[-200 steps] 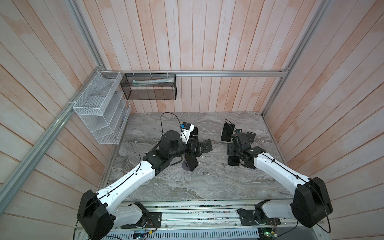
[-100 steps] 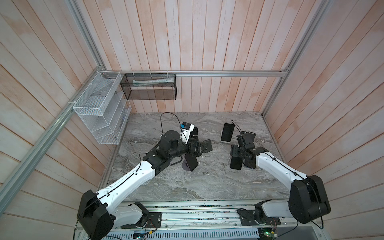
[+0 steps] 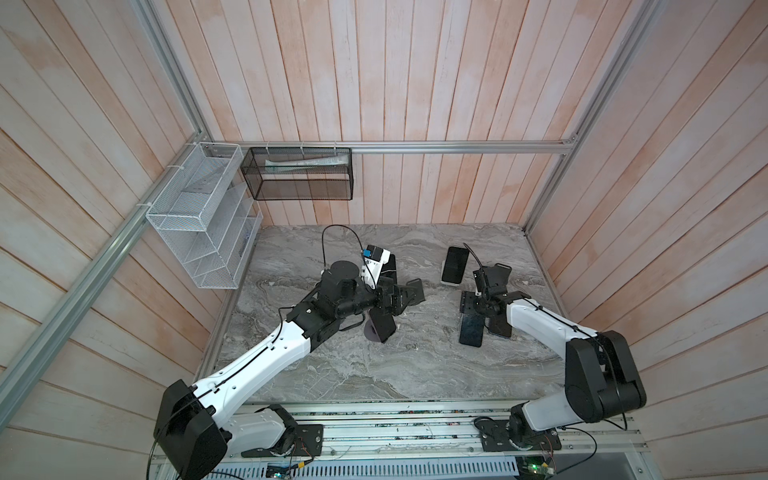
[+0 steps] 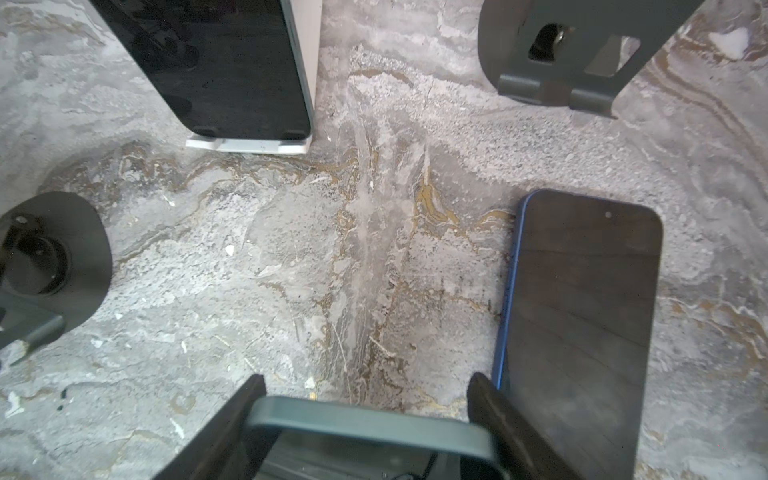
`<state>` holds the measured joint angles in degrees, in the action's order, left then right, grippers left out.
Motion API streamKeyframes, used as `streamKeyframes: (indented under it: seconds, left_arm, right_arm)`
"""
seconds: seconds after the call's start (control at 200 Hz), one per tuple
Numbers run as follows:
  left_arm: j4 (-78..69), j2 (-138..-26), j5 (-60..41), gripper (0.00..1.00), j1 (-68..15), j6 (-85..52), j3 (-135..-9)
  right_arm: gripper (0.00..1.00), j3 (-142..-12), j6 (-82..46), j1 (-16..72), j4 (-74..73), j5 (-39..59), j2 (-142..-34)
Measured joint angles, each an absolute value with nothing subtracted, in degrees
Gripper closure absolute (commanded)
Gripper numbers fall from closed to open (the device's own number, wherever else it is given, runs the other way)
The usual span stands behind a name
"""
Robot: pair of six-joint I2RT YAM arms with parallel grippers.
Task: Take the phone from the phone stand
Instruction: 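Lower the green-edged phone flat beside the blue-edged phone and open the right gripper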
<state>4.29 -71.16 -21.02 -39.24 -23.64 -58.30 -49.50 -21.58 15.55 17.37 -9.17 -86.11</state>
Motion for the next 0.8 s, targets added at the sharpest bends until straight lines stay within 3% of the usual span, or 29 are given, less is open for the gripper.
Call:
streamKeyframes:
  seconds: [0.485,0.8]
  left_arm:
    - [4.3,-71.2,-21.0,0.01,-39.2,-23.3,-58.3]
    - [4.3,-71.3,-21.0,0.01,-39.2,-23.1,-58.3]
  right_arm:
    - [0.5,-50.2,-19.9,14.1,13.2,-8.6,-95.7]
    - [0.43,-50.3,-19.2,13.8,11.3,-8.1,-97.0]
